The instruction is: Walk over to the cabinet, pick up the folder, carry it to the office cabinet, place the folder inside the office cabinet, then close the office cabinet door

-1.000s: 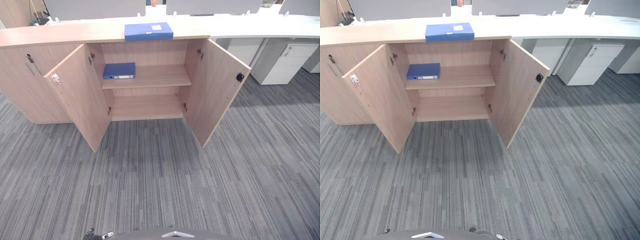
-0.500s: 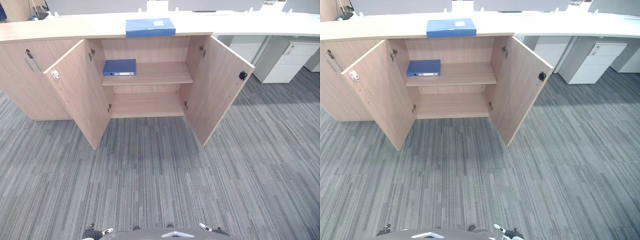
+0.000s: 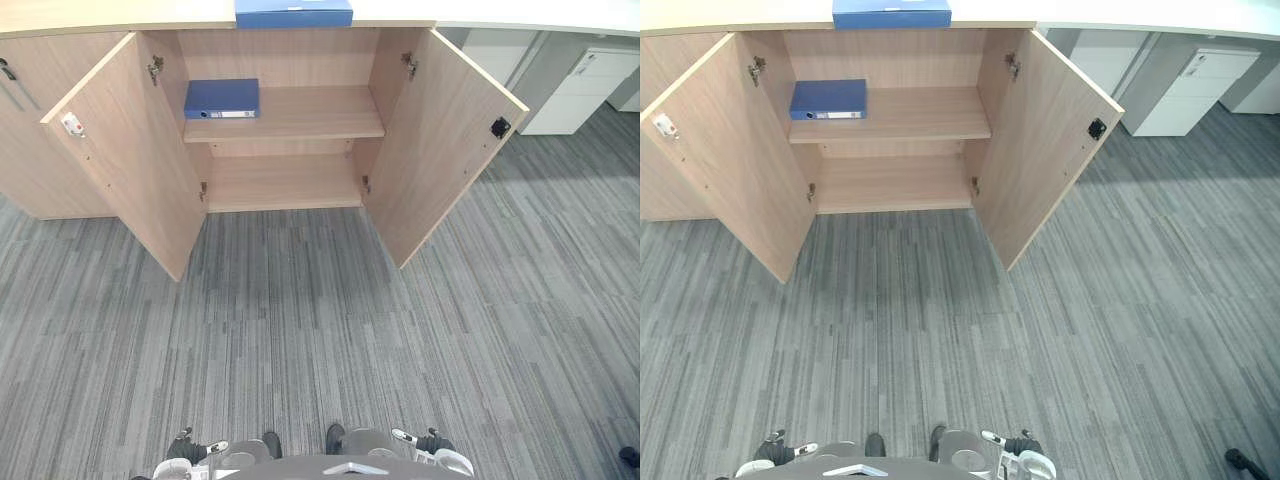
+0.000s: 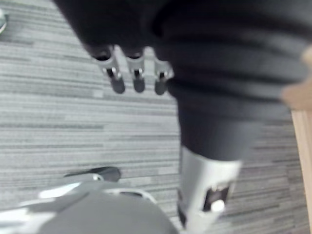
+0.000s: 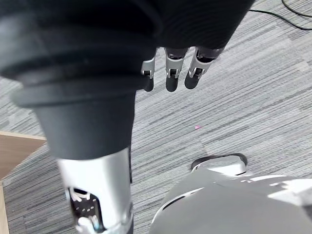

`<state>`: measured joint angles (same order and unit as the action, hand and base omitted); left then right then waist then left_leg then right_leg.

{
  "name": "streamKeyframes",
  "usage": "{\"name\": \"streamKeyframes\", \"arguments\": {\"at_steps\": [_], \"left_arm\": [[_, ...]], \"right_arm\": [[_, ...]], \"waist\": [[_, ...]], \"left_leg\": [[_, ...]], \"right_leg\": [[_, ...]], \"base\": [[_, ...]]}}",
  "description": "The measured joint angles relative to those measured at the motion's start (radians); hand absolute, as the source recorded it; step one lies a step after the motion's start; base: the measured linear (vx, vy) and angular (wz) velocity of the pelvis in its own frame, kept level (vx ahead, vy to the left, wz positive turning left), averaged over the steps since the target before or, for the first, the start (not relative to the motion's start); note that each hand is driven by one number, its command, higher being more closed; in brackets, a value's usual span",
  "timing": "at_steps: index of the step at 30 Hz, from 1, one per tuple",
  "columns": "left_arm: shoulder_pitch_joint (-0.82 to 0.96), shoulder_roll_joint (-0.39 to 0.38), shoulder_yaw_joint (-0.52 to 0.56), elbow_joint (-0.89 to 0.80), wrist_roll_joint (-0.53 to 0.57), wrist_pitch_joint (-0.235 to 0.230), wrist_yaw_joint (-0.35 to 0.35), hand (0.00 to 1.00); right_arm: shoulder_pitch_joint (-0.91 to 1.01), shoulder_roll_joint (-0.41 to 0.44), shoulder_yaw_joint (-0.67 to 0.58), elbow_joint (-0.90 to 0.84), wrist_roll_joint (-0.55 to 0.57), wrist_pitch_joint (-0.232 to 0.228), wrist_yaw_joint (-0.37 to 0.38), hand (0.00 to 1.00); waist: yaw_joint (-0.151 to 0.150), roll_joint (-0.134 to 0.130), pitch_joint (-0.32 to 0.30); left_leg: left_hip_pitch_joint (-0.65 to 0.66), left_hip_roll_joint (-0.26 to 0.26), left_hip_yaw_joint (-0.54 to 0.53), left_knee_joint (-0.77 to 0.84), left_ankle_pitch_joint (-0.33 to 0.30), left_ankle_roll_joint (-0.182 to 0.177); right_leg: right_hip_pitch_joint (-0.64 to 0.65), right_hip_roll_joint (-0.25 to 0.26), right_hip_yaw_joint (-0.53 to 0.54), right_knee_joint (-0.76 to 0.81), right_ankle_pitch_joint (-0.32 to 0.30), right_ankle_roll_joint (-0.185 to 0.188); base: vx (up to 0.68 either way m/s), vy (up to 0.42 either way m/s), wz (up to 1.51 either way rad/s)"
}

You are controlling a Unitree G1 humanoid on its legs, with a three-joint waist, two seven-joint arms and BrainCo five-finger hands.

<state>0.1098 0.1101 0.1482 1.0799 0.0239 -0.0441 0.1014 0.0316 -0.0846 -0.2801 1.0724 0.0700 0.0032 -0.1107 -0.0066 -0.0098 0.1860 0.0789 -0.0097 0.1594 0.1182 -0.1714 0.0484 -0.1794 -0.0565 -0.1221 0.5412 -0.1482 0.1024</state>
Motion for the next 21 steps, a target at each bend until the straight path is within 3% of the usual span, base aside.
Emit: {"name": "streamKeyframes", "arguments": {"at_steps": [3,5,8,9,10,11,12,13,14,15,17,19,21], "left_arm": [[-0.010,0.003,0.002,0.000,0.000,0.001,0.002,0.00],[-0.020,0.002,0.001,0.001,0.000,0.001,0.002,0.00],[-0.032,0.004,0.000,0.001,0.000,0.001,0.002,0.00],[-0.025,0.003,0.000,0.002,0.001,0.001,0.002,0.00],[-0.021,0.002,0.004,0.001,0.001,0.000,0.002,0.00],[-0.023,-0.011,0.011,0.002,0.001,0.000,0.003,0.00],[-0.024,-0.028,0.023,-0.003,0.003,-0.006,-0.001,0.00],[-0.025,-0.039,0.035,-0.010,0.002,-0.009,-0.001,0.00],[-0.032,-0.047,0.080,-0.015,0.002,-0.012,0.000,0.00],[-0.034,-0.055,0.101,-0.020,0.001,-0.012,0.000,0.00],[-0.029,-0.075,0.148,-0.065,-0.002,-0.012,-0.001,0.00],[-0.039,-0.083,0.159,-0.088,-0.008,-0.017,0.000,0.00],[-0.057,-0.098,0.163,-0.091,-0.023,-0.025,0.000,0.00]], "right_arm": [[-0.007,-0.004,0.001,0.000,0.002,-0.001,-0.001,0.00],[-0.011,-0.004,0.003,-0.001,0.002,-0.006,-0.001,0.00],[-0.014,-0.005,0.004,-0.004,0.002,-0.005,0.000,0.00],[-0.004,-0.003,0.004,-0.004,0.003,-0.007,-0.001,0.00],[0.001,-0.002,0.003,-0.005,0.003,-0.008,-0.001,0.00],[0.000,-0.011,0.002,-0.005,0.002,-0.006,0.000,0.00],[0.000,-0.016,0.000,-0.015,0.001,-0.007,-0.001,0.00],[0.001,-0.017,0.000,-0.027,0.001,-0.008,-0.001,0.00],[0.005,-0.020,0.000,-0.055,0.002,-0.007,-0.001,0.00],[0.008,-0.023,0.000,-0.064,0.002,-0.006,-0.002,0.00],[0.028,-0.023,0.004,-0.084,0.004,-0.006,-0.002,0.00],[0.032,-0.016,0.004,-0.100,0.006,-0.005,-0.003,0.00],[0.029,-0.006,0.002,-0.116,0.010,-0.004,-0.003,0.00]], "waist": [[-0.006,-0.008,0.005],[-0.022,-0.004,0.008],[-0.037,-0.002,0.009],[-0.041,-0.004,0.009],[-0.044,-0.005,0.008],[-0.051,0.014,0.007],[-0.048,0.039,0.004],[-0.047,0.043,0.007],[-0.052,0.056,0.017],[-0.052,0.063,0.024],[-0.023,0.064,0.031],[-0.005,0.051,0.038],[0.003,0.054,0.036]], "left_leg": [[0.052,0.005,-0.013,-0.019,-0.017,0.003],[0.082,0.028,-0.031,-0.049,-0.023,-0.008],[0.109,0.053,-0.056,-0.072,-0.046,-0.049],[0.140,0.054,-0.075,-0.079,-0.070,-0.085],[0.158,0.054,-0.079,-0.084,-0.079,-0.098],[0.187,0.082,-0.082,-0.073,-0.096,-0.122],[0.144,0.105,-0.074,0.022,-0.101,-0.138],[0.110,0.111,-0.072,0.099,-0.106,-0.148],[0.000,0.146,-0.066,0.348,-0.108,-0.162],[-0.051,0.169,-0.060,0.476,-0.103,-0.170],[-0.165,0.264,-0.002,0.806,-0.103,-0.172],[-0.229,0.284,0.038,0.845,-0.110,-0.160],[-0.302,0.287,0.080,0.786,-0.113,-0.154]], "right_leg": [[-0.046,-0.028,-0.066,0.085,-0.092,-0.014],[-0.087,-0.019,-0.102,0.016,-0.099,-0.022],[-0.132,0.010,-0.103,-0.148,-0.019,-0.058],[-0.132,0.007,-0.089,-0.187,0.035,-0.078],[-0.124,0.003,-0.084,-0.192,0.056,-0.084],[-0.109,0.016,-0.097,-0.161,0.075,-0.107],[-0.097,0.028,-0.115,-0.163,0.046,-0.125],[-0.089,0.030,-0.119,-0.165,0.034,-0.133],[-0.049,0.039,-0.130,-0.189,0.016,-0.137],[-0.015,0.050,-0.133,-0.204,0.013,-0.140],[0.115,0.082,-0.142,-0.253,-0.003,-0.155],[0.193,0.084,-0.140,-0.293,-0.018,-0.163],[0.240,0.083,-0.140,-0.342,-0.024,-0.158]], "base": [[0.21,0.022,0.08],[0.27,-0.056,0.27],[0.34,-0.136,0.34],[0.31,-0.170,0.44],[0.43,-0.243,0.54],[0.54,-0.318,0.42],[0.45,-0.266,0.30],[0.51,-0.335,0.30],[0.34,-0.231,0.26],[0.52,-0.326,0.23],[0.41,-0.224,-0.05],[0.33,-0.170,-0.05],[0.27,-0.091,-0.06]]}}
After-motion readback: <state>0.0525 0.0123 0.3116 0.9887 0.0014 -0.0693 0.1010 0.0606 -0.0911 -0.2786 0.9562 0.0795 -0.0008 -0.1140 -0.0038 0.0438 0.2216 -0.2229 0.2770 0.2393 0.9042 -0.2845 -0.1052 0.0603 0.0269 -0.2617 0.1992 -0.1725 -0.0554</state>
